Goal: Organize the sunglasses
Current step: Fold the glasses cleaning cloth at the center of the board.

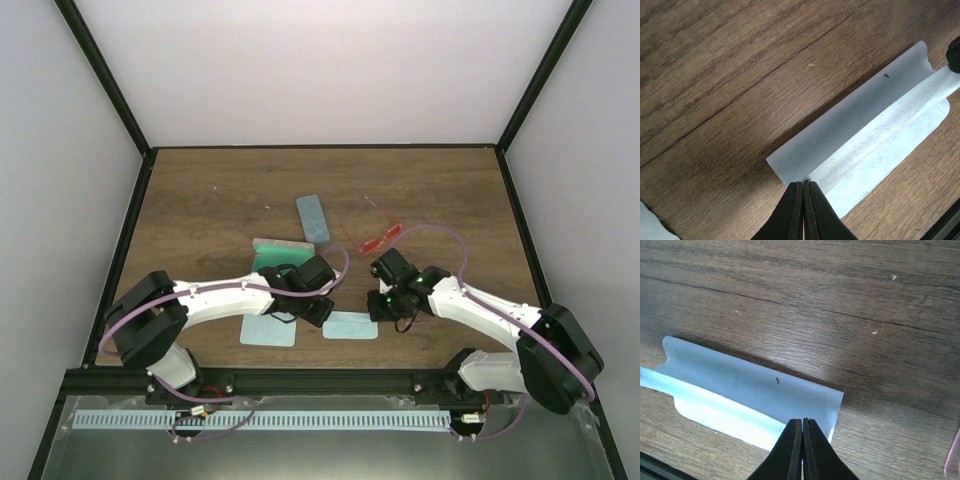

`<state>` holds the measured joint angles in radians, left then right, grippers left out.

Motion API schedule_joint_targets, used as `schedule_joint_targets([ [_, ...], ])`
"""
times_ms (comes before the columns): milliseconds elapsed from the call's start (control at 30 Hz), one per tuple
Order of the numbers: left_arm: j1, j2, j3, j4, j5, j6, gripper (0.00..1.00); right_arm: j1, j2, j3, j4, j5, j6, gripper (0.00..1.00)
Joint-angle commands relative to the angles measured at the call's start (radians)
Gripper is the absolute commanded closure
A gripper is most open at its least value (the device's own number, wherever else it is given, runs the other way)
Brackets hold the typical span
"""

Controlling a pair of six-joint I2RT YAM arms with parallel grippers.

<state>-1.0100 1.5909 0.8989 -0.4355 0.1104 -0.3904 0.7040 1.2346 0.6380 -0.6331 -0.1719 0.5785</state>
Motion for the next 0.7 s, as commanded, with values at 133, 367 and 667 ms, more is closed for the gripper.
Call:
schedule_joint_targets([
  [133, -0.005, 0.024, -0.012, 0.02, -0.007, -0.02, 0.96, 0.018, -0.003, -0.009, 0.009, 0.008, 0.027, 0.98],
  [367, -0.005, 0.053, 0.023, 0.011, -0.009, -0.01, 0.96, 0.019, 0.016, 0.036, -0.008, 0.03, 0.018, 0.98],
  [667, -0.006, 0.04, -0.006, 0.02, 0.004, -0.021, 0.96, 0.018, 0.016, -0.003, 0.006, 0.023, 0.029, 0.98],
])
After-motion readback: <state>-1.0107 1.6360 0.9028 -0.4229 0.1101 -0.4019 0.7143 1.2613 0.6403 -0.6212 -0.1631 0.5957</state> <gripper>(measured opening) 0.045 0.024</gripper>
